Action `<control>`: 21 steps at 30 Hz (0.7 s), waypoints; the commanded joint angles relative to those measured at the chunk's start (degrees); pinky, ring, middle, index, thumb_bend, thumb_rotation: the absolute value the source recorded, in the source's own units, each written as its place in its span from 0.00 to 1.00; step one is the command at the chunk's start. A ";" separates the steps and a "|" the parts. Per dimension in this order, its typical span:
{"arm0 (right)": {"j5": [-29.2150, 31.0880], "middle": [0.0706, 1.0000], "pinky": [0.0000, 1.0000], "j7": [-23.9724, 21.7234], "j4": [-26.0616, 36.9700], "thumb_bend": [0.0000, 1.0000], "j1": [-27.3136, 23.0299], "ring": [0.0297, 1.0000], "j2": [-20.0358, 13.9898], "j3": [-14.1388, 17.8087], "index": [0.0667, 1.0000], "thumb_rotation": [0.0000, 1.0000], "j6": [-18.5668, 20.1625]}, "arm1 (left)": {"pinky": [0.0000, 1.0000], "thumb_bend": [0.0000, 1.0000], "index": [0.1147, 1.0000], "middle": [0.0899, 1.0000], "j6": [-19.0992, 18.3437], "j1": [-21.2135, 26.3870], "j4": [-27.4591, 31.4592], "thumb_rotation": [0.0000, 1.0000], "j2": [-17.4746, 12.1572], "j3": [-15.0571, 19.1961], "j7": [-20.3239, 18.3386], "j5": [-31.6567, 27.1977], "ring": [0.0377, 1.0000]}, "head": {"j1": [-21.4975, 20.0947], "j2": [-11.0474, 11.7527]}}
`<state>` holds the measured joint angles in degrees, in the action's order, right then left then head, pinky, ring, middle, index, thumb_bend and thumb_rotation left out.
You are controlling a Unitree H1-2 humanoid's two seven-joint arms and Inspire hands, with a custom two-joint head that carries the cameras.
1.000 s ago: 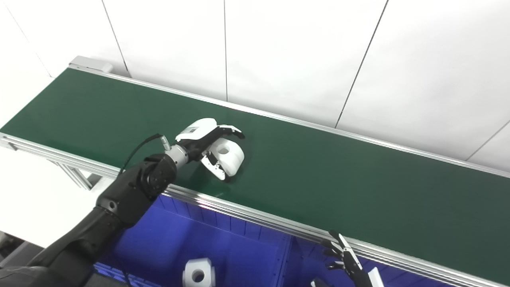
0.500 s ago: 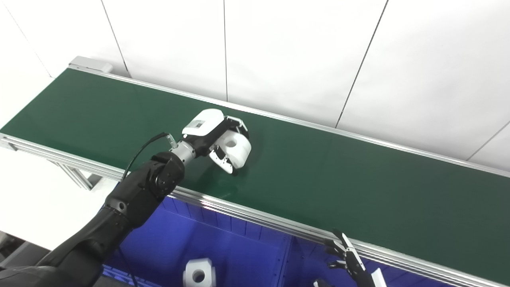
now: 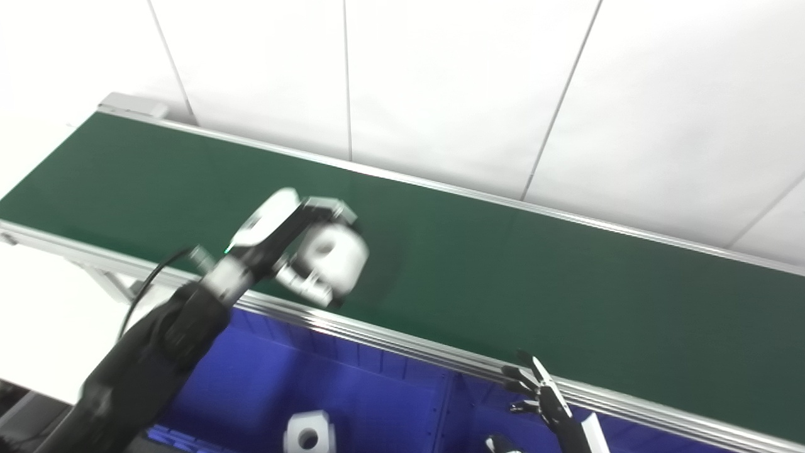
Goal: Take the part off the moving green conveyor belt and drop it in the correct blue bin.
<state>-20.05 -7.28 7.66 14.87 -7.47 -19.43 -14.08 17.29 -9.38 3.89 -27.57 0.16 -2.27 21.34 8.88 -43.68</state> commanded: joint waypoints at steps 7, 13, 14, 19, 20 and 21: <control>-1.00 0.80 0.64 -1.42 5.51 0.66 -1.00 0.76 1.86 -0.34 0.92 0.65 6.18 | 0.49 0.50 0.45 0.45 -1.50 -3.34 4.84 0.00 0.40 -4.47 -6.75 -2.66 0.41 | -7.41 -4.03; -2.00 0.80 0.64 -1.28 5.90 0.69 -1.43 0.75 2.39 -0.34 0.92 0.69 7.12 | 0.49 0.50 0.45 0.45 -5.16 -1.56 6.07 0.00 -0.96 -8.60 -14.06 0.80 0.41 | -10.28 -5.16; -2.01 0.80 0.64 -1.33 5.95 0.69 -1.48 0.75 2.37 -0.31 0.92 0.70 7.20 | 0.49 0.50 0.44 0.46 -5.21 -1.25 5.95 0.00 -0.96 -9.45 -14.73 1.36 0.41 | -10.02 -5.32; -1.75 0.80 0.63 -1.50 6.59 0.69 -1.36 0.74 2.26 -0.06 0.92 0.70 7.76 | 0.52 0.50 0.42 0.47 -9.39 -0.70 8.00 0.00 -0.22 -12.63 -17.96 5.20 0.43 | -9.11 -5.71; -1.84 0.80 0.63 -1.50 6.89 0.69 -1.25 0.74 2.27 -0.02 0.92 0.69 8.04 | 0.52 0.50 0.42 0.47 -9.82 -0.68 8.18 0.00 0.20 -13.19 -18.06 6.24 0.43 | -8.80 -5.75; -1.97 0.80 0.63 -1.46 7.16 0.69 -1.12 0.74 2.26 -0.01 0.92 0.69 8.25 | 0.52 0.50 0.42 0.48 -10.31 -0.61 8.14 0.00 0.61 -13.78 -18.12 7.21 0.43 | -8.63 -5.73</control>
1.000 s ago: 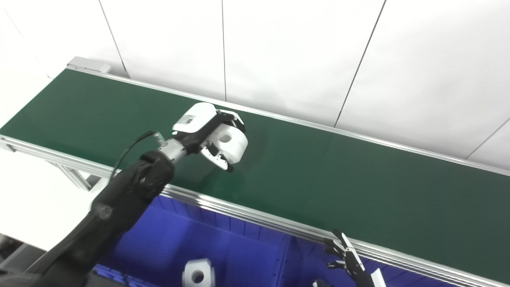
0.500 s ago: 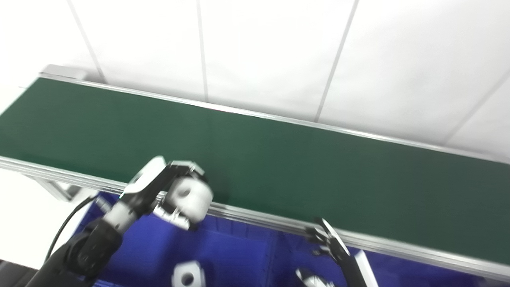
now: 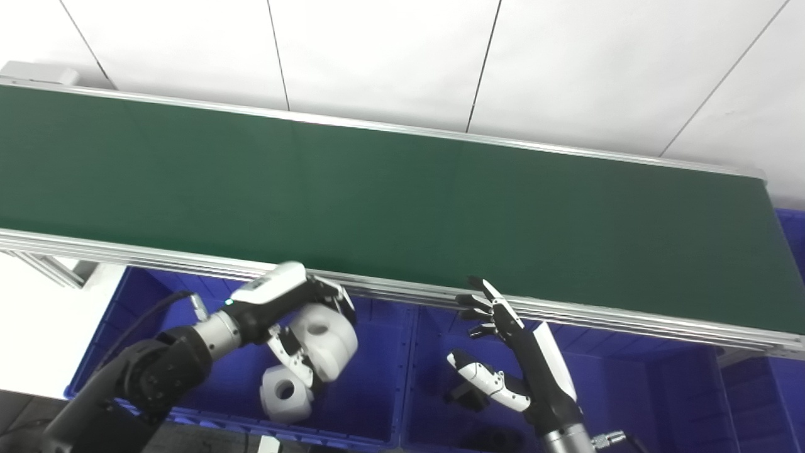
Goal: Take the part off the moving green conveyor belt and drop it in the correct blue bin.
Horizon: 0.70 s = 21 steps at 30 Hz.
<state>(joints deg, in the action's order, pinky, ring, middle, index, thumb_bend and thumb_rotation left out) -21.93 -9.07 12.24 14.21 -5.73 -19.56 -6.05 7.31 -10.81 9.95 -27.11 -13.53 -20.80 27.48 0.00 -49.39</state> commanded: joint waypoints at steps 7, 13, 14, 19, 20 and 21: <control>0.11 0.80 0.63 0.16 3.53 0.68 0.14 0.75 0.31 0.00 0.92 0.69 1.13 | 0.68 0.62 0.67 0.80 -4.33 1.55 2.58 0.03 0.03 -2.31 -1.64 6.73 0.76 | 0.42 0.04; 0.12 0.80 0.63 0.21 3.77 0.68 0.32 0.76 0.39 -0.01 0.92 0.68 1.36 | 0.82 0.75 0.86 0.97 -8.46 1.47 5.99 0.20 -1.91 -3.92 -7.01 10.87 0.95 | 0.31 0.42; 0.15 0.80 0.63 0.22 3.66 0.68 0.28 0.76 0.38 -0.01 0.92 0.68 1.27 | 0.83 0.77 0.88 0.99 -8.73 1.29 6.33 0.23 -1.85 -3.75 -7.22 10.57 0.97 | 0.29 0.60; 0.45 0.81 0.64 -0.16 3.56 0.69 0.24 0.76 0.07 0.13 0.92 0.68 1.71 | 0.86 0.84 0.95 1.00 -5.44 -0.61 7.26 0.38 0.26 -0.40 -4.85 -1.01 1.00 | -0.19 1.33; 0.62 0.81 0.65 -0.33 3.65 0.69 0.29 0.77 0.00 0.17 0.92 0.68 1.95 | 0.86 0.85 0.96 1.00 -4.55 -1.10 7.21 0.39 1.01 0.39 -4.34 -4.26 1.00 | -0.22 1.38; 0.81 0.81 0.65 -0.50 3.74 0.69 0.37 0.77 -0.07 0.21 0.92 0.67 2.16 | 0.87 0.85 0.97 1.00 -3.62 -1.57 6.99 0.40 1.94 1.13 -3.93 -7.70 1.00 | -0.32 1.49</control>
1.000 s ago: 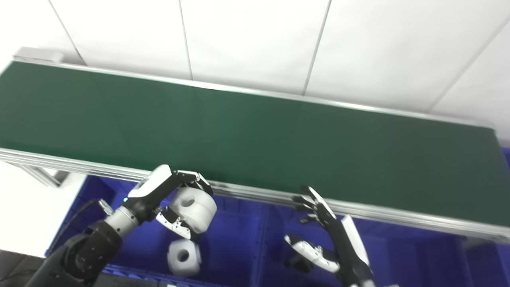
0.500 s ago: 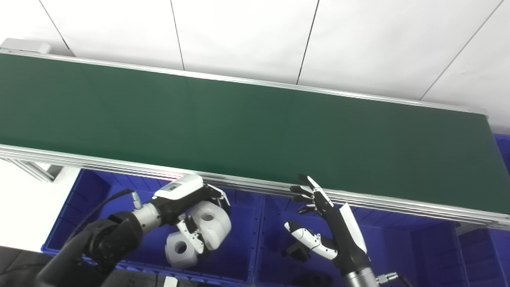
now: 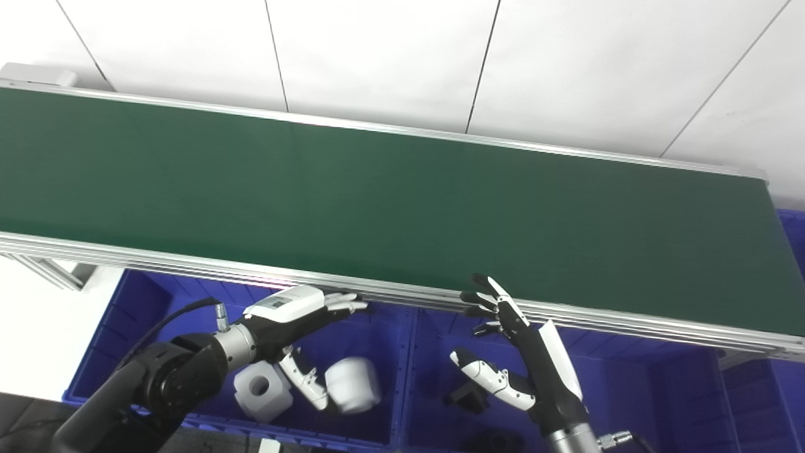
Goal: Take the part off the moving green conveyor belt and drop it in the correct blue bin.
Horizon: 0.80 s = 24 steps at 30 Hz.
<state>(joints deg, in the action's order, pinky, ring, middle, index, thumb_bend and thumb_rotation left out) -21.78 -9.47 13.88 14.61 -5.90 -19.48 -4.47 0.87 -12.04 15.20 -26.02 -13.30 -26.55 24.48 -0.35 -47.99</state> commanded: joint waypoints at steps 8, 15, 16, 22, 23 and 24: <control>0.54 0.84 0.69 -1.04 2.68 0.69 0.83 0.79 -1.25 -0.10 0.93 0.66 1.46 | 0.96 0.83 1.00 1.00 12.05 -2.77 -1.63 0.44 8.53 2.66 5.19 -20.76 1.00 | -1.28 0.84; -1.08 0.84 0.70 -0.61 3.05 0.67 1.84 0.80 -1.33 0.01 0.92 0.63 2.40 | 0.95 0.84 1.00 1.00 11.02 -4.68 -3.04 0.43 11.65 3.67 5.54 -26.44 0.98 | -2.40 1.65; -1.12 0.84 0.71 -0.46 3.06 0.67 1.98 0.80 -1.26 0.11 0.92 0.63 2.24 | 0.95 0.84 1.00 1.00 10.96 -4.69 -3.29 0.43 11.48 3.71 5.43 -26.33 0.98 | -3.03 1.83; -2.39 0.84 0.71 0.91 3.13 0.66 3.01 0.80 -0.53 0.66 0.93 0.63 1.80 | 0.93 0.83 1.00 1.00 11.85 -4.10 -4.72 0.41 10.44 3.59 4.56 -26.47 0.98 | -5.65 2.33; -2.49 0.85 0.72 1.01 3.14 0.66 3.16 0.81 -0.45 0.69 0.93 0.63 1.88 | 0.93 0.83 1.00 1.00 11.83 -4.01 -4.96 0.41 10.27 3.56 4.46 -26.60 0.98 | -6.32 2.54; -2.71 0.85 0.73 1.12 3.32 0.66 3.39 0.82 -0.36 0.72 0.94 0.64 2.16 | 0.93 0.84 1.00 1.00 11.71 -3.93 -5.10 0.41 10.09 3.52 4.34 -26.74 0.98 | -6.43 2.57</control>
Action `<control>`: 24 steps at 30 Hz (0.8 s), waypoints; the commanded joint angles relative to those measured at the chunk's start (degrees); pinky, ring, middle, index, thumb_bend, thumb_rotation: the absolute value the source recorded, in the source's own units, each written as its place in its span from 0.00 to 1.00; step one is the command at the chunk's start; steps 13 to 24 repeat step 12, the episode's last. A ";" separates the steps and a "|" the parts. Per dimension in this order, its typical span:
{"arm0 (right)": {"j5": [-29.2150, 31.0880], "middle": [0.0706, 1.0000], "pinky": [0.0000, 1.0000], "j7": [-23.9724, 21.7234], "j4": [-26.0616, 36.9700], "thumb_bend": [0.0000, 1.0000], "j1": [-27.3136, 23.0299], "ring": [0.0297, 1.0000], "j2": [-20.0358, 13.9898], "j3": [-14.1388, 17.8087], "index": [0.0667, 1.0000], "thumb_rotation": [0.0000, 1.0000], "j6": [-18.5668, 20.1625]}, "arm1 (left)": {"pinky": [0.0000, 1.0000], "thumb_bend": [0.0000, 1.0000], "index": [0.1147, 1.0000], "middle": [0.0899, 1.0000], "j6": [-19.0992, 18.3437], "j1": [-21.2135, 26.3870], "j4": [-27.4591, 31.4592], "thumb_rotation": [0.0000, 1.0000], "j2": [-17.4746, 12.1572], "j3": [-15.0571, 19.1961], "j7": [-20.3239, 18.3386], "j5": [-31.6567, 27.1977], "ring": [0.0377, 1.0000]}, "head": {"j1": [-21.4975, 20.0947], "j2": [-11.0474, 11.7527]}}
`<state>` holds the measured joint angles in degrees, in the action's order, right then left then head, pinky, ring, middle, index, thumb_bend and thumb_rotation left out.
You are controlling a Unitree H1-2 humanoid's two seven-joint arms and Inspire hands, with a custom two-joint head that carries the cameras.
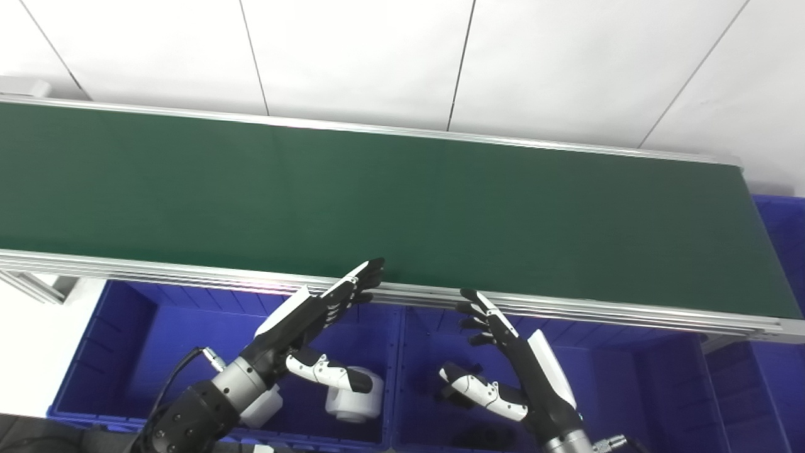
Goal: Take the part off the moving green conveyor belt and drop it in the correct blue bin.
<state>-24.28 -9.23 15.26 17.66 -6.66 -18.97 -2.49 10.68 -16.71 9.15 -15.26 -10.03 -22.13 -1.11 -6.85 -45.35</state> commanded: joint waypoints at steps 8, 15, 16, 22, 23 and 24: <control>-1.35 0.88 0.75 1.00 2.68 0.66 1.42 0.84 1.20 0.13 0.96 0.63 1.31 | 0.92 0.86 1.00 1.00 0.93 0.92 0.66 0.41 -2.07 0.13 -0.73 -0.42 0.98 | -0.52 0.43; -3.42 0.90 0.74 1.04 2.27 0.67 0.95 0.85 1.62 -0.33 0.96 0.64 1.71 | 0.90 0.86 0.99 1.00 -0.91 0.30 1.78 0.41 -3.64 -0.17 -0.67 2.14 0.98 | -0.14 0.44; -3.42 0.90 0.74 1.04 2.27 0.67 0.95 0.85 1.62 -0.33 0.96 0.64 1.71 | 0.90 0.86 0.99 1.00 -0.91 0.30 1.78 0.41 -3.64 -0.17 -0.67 2.14 0.98 | -0.14 0.44; -3.42 0.90 0.74 1.04 2.27 0.67 0.95 0.85 1.62 -0.33 0.96 0.64 1.71 | 0.90 0.86 0.99 1.00 -0.91 0.30 1.78 0.41 -3.64 -0.17 -0.67 2.14 0.98 | -0.14 0.44; -3.42 0.90 0.74 1.04 2.27 0.67 0.95 0.85 1.62 -0.33 0.96 0.64 1.71 | 0.90 0.86 0.99 1.00 -0.91 0.30 1.78 0.41 -3.64 -0.17 -0.67 2.14 0.98 | -0.14 0.44; -3.42 0.90 0.74 1.04 2.27 0.67 0.95 0.85 1.62 -0.33 0.96 0.64 1.71 | 0.90 0.86 0.99 1.00 -0.91 0.30 1.78 0.41 -3.64 -0.17 -0.67 2.14 0.98 | -0.14 0.44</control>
